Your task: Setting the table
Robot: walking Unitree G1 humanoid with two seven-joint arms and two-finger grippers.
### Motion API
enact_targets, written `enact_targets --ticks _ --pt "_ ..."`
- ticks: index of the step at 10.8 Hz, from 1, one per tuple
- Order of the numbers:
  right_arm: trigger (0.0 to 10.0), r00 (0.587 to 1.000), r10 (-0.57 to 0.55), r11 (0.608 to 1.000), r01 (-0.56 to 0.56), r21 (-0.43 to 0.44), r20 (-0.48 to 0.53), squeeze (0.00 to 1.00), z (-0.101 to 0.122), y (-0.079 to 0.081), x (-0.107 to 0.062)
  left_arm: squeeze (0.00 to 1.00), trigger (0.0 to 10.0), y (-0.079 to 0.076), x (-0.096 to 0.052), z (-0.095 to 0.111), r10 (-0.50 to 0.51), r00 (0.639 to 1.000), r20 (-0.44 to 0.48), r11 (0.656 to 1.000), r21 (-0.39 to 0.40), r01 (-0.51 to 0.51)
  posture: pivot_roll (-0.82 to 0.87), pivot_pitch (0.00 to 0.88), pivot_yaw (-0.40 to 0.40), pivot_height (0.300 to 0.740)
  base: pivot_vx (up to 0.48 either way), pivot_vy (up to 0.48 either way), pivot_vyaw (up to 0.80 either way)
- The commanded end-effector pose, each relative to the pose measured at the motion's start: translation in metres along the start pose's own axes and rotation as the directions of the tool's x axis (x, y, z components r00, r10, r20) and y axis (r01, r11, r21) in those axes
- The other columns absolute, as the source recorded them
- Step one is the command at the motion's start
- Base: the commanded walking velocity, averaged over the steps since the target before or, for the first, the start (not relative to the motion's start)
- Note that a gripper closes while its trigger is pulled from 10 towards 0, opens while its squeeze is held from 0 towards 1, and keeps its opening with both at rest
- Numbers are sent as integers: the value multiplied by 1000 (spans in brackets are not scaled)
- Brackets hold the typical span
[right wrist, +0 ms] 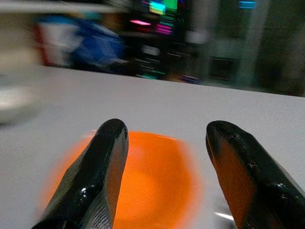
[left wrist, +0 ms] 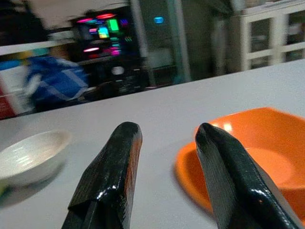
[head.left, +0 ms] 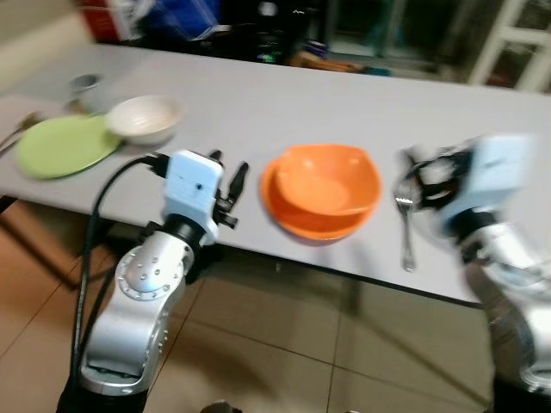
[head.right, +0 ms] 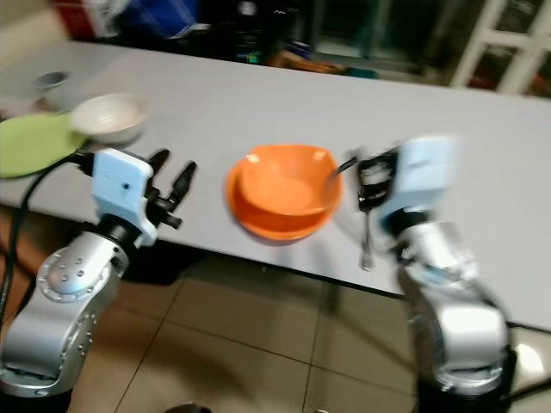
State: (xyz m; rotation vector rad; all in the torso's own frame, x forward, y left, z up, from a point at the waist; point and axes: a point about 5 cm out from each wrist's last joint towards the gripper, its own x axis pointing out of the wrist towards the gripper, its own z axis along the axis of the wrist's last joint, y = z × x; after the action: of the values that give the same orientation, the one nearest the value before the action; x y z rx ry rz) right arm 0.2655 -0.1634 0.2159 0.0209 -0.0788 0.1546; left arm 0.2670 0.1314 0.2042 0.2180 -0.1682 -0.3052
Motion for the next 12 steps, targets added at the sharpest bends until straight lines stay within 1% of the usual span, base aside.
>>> enact_targets --ticks 1,2,3,4,5,6,7,10,12 --pt "10000 999 12 1000 -12 12 38 0 5 1 -4 0 10000 4 -3 3 30 999 20 1000 2 -30 -9 0 36 740 0 0 800" --pt "10000 999 17 999 -18 36 36 0 3 1 -5 0 10000 4 -2 2 44 999 22 999 -31 -43 -9 0 22 740 0 0 800" --pt "10000 1000 21 999 -22 39 20 0 -8 -1 -6 0 10000 0 -6 -7 68 998 5 997 -48 -68 -4 0 16 740 0 0 800" --pt "10000 1000 20 999 -20 38 13 0 -11 -3 -6 0 10000 -1 -8 -10 74 997 -3 996 -48 -74 1 0 13 740 0 0 800" --pt "10000 1000 19 999 -19 33 3 0 -19 -6 -7 0 10000 -3 -15 -14 81 997 -8 996 -37 -81 17 0 -2 740 0 0 800" --pt "10000 1000 22 999 -22 32 -8 0 -31 -7 -7 0 10000 0 -24 -24 112 993 -30 992 -60 -114 19 0 -2 740 0 0 800" --pt "10000 1000 28 999 -28 30 -10 0 -31 -6 -7 0 10000 2 -25 -27 121 992 -41 991 -61 -123 12 0 4 740 0 0 800" --pt "10000 993 118 993 -118 16 -15 0 -35 7 -6 0 10000 7 -23 -35 157 986 -51 986 -42 -159 0 0 -6 740 0 0 800" --pt "10000 991 134 991 -134 18 -17 0 -41 8 -4 0 10000 6 -24 -35 177 983 -51 983 -43 -179 21 0 -14 740 0 0 800"
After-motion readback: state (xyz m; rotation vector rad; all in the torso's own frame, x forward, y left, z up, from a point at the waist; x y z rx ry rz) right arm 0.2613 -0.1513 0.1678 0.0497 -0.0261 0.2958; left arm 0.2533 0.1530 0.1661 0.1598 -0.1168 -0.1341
